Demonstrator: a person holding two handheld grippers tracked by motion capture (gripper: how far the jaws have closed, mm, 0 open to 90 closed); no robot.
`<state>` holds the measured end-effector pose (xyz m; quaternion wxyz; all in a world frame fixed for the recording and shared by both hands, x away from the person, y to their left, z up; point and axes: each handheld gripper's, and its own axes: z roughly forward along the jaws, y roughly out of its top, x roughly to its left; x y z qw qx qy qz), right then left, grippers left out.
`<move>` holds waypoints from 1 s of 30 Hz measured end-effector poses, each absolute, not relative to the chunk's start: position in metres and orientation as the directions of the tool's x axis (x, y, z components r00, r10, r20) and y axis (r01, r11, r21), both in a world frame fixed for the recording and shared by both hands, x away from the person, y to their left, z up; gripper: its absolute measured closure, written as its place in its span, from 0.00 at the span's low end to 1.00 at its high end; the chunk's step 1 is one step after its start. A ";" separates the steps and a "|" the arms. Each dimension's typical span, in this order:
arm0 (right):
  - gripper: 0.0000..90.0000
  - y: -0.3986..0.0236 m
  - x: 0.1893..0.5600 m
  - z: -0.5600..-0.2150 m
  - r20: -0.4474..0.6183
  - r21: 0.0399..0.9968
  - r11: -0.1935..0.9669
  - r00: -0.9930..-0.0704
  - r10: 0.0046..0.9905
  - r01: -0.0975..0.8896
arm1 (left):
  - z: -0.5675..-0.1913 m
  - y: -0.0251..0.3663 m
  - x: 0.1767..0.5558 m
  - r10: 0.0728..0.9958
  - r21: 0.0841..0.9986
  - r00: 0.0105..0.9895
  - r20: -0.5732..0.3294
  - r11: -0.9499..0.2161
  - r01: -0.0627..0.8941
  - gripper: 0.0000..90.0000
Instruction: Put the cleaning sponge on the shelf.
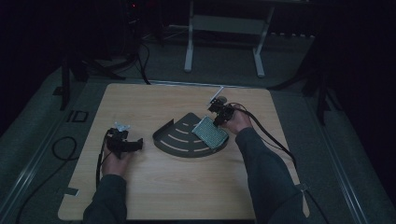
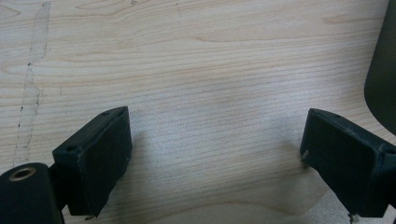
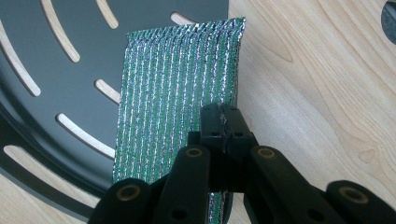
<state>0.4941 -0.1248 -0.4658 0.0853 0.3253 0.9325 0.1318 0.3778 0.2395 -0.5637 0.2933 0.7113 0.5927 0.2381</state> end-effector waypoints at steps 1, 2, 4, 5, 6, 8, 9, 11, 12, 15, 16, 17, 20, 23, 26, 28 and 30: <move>0.99 -0.125 0.494 -0.466 -0.067 0.303 0.749 -0.771 0.633 0.589 | -0.564 0.240 0.378 0.983 0.700 0.184 -0.009 -0.125 0.703 0.10; 0.99 -0.125 0.494 -0.467 -0.066 0.303 0.749 -0.771 0.633 0.589 | -0.564 0.240 0.378 0.983 0.700 0.184 -0.009 -0.126 0.703 0.10; 0.99 -0.127 0.495 -0.469 -0.064 0.302 0.745 -0.767 0.638 0.594 | -0.564 0.240 0.378 0.983 0.700 0.184 -0.009 -0.125 0.703 0.10; 0.99 -0.127 0.495 -0.470 -0.063 0.301 0.742 -0.764 0.643 0.599 | -0.564 0.240 0.378 0.983 0.699 0.184 -0.009 -0.126 0.704 0.10; 0.99 -0.129 0.496 -0.471 -0.064 0.302 0.742 -0.764 0.642 0.599 | -0.564 0.240 0.378 0.983 0.700 0.184 -0.009 -0.126 0.704 0.10; 0.97 -0.131 0.496 -0.472 -0.046 0.312 0.728 -0.756 0.653 0.610 | -0.564 0.240 0.378 0.983 0.699 0.184 -0.009 -0.126 0.704 0.10; 0.94 -0.132 0.496 -0.472 -0.046 0.315 0.725 -0.754 0.656 0.612 | -0.564 0.240 0.378 0.983 0.699 0.184 -0.009 -0.126 0.704 0.10; 0.88 -0.132 0.496 -0.471 -0.053 0.321 0.727 -0.755 0.654 0.607 | -0.564 0.240 0.378 0.983 0.699 0.184 -0.009 -0.126 0.704 0.10; 0.87 -0.133 0.496 -0.471 -0.056 0.325 0.726 -0.754 0.655 0.606 | -0.564 0.240 0.378 0.983 0.699 0.184 -0.009 -0.126 0.704 0.10; 0.83 -0.134 0.496 -0.469 -0.061 0.332 0.721 -0.749 0.660 0.608 | -0.564 0.240 0.378 0.983 0.699 0.185 -0.009 -0.126 0.704 0.10; 0.83 -0.134 0.496 -0.469 -0.061 0.333 0.720 -0.748 0.660 0.609 | -0.564 0.240 0.378 0.983 0.699 0.185 -0.009 -0.126 0.704 0.10; 0.81 -0.134 0.495 -0.468 -0.061 0.336 0.722 -0.751 0.658 0.605 | -0.564 0.240 0.378 0.983 0.699 0.185 -0.009 -0.126 0.704 0.10; 0.80 -0.134 0.495 -0.468 -0.062 0.338 0.721 -0.750 0.659 0.605 | -0.564 0.240 0.378 0.983 0.700 0.185 -0.009 -0.126 0.703 0.10; 0.76 -0.135 0.492 -0.465 -0.059 0.352 0.716 -0.749 0.660 0.603 | -0.564 0.240 0.378 0.983 0.700 0.184 -0.009 -0.126 0.703 0.10; 0.69 -0.138 0.490 -0.462 -0.053 0.370 0.714 -0.754 0.655 0.594 | -0.564 0.240 0.378 0.983 0.700 0.184 -0.009 -0.125 0.703 0.10; 0.67 -0.139 0.489 -0.461 -0.051 0.373 0.712 -0.753 0.656 0.595 | -0.564 0.240 0.378 0.983 0.700 0.184 -0.009 -0.125 0.703 0.10; 0.62 -0.143 0.487 -0.458 -0.034 0.391 0.699 -0.749 0.662 0.599 | -0.564 0.240 0.378 0.983 0.700 0.184 -0.009 -0.125 0.703 0.10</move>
